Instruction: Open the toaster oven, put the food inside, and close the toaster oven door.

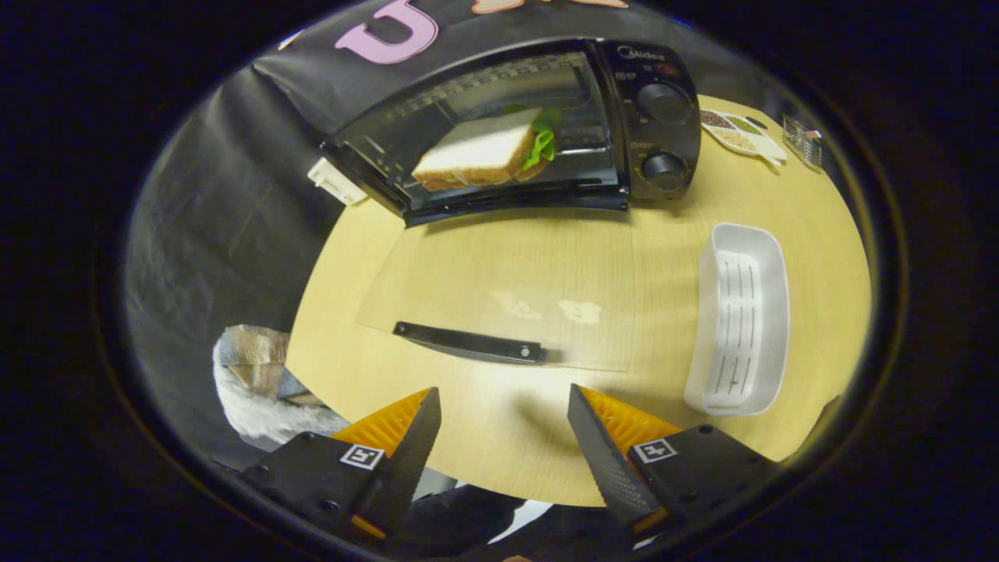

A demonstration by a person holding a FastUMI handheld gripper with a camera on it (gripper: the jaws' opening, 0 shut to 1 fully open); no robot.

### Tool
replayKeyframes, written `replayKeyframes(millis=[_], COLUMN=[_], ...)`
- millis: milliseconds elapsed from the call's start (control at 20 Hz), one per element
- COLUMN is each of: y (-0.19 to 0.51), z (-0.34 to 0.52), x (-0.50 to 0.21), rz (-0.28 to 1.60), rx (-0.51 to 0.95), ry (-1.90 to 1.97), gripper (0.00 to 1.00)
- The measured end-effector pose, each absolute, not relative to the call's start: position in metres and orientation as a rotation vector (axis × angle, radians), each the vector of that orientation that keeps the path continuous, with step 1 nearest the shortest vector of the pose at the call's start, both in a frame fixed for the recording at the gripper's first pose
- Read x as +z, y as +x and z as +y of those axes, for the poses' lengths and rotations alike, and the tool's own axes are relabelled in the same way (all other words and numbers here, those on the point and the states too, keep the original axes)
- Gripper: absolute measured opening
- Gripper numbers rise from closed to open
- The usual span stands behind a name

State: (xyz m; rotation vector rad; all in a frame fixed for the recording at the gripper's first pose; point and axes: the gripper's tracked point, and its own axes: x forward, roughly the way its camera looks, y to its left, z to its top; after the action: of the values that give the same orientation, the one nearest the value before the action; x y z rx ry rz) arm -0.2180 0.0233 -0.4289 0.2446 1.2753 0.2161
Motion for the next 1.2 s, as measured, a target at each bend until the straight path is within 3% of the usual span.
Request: replayKeyframes(millis=[500, 800, 1200], y=[-0.18, -0.109, -0.036], z=[0.017, 0.01, -0.024], x=[-0.38, -0.317, -0.279], rz=[1.09, 0.855, 0.681], rx=[0.206, 0.185, 0.143], ry=[0.256, 0.301, 0.251], gripper=[0.99, 0.99, 0.99])
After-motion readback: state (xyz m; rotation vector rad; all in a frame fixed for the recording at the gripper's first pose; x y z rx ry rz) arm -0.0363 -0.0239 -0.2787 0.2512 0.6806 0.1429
